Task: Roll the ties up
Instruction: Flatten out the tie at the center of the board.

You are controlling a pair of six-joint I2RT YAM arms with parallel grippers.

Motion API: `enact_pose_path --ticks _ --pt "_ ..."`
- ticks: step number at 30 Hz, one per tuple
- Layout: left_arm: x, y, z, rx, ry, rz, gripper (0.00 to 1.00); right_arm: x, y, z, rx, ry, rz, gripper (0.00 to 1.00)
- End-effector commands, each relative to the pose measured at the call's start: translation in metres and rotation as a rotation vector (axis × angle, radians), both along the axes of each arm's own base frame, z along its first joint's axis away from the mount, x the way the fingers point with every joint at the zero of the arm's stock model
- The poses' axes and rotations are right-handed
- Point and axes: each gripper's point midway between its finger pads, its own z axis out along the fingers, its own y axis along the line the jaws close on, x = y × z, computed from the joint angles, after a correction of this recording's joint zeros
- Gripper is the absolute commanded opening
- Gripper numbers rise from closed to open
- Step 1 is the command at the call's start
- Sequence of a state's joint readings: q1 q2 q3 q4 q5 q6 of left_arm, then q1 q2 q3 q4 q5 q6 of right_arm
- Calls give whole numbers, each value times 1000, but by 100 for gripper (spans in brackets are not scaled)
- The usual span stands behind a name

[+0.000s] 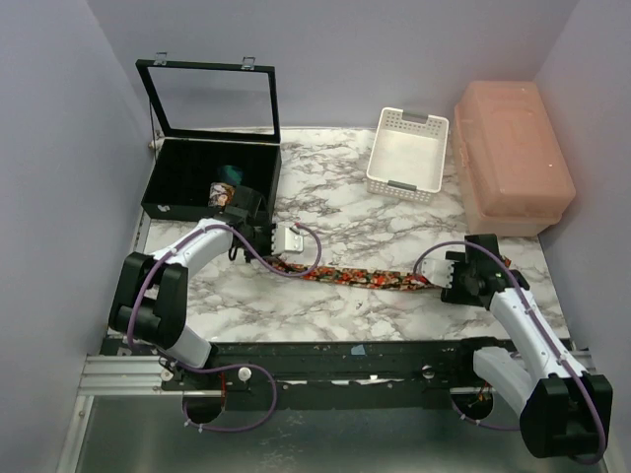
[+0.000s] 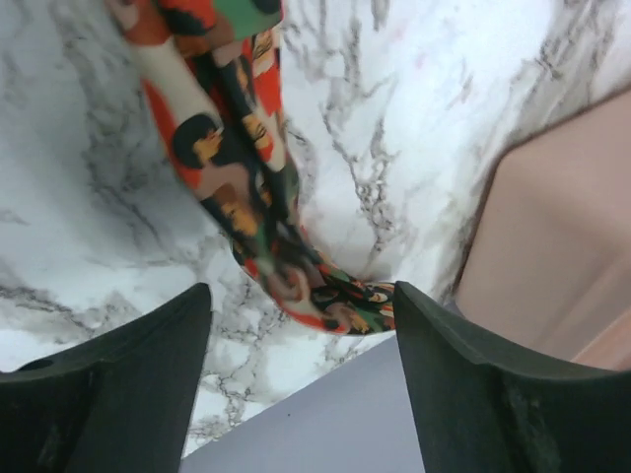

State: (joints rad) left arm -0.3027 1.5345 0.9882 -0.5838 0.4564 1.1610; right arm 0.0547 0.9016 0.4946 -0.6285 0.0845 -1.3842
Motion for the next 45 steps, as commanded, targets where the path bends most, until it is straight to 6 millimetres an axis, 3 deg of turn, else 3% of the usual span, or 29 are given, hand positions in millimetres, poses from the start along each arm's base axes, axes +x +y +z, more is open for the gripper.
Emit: enact_pose_path --ticks 1,6,9,12,17,21,24,28,31,33,37,41,45 --pt "-5 6 -10 16 -41 -22 20 -13 8 8 25 125 67 80" --pt "-38 18 6 -17 -11 -81 49 -28 26 37 204 359 -16 81" --pt "-52 16 22 -48 -12 -111 51 -23 31 54 285 415 -53 76" --pt "-51 13 31 -72 -7 -85 51 -24 31 64 300 448 -58 72" --pt "-30 4 39 -118 32 -1 51 5 24 48 288 396 -116 66" --pt "-13 3 36 -114 36 51 51 21 -9 17 119 415 -147 62" --pt "-9 6 29 -94 37 60 51 10 -25 2 44 464 -144 55" --pt "-13 8 23 -88 41 71 51 -30 -23 5 38 557 -119 51" --pt "-15 9 19 -93 43 80 51 -60 -22 1 25 572 -106 65" --pt "-16 8 15 -96 57 95 51 -68 -26 -9 -3 535 -95 69" --pt "-18 8 11 -94 94 102 51 -64 -31 -29 -28 436 -124 73" --pt "-21 6 13 -98 119 89 52 -64 -36 -48 -40 455 -180 72" --pt "-21 2 18 -111 136 86 52 -48 -34 -57 -3 441 -251 60"
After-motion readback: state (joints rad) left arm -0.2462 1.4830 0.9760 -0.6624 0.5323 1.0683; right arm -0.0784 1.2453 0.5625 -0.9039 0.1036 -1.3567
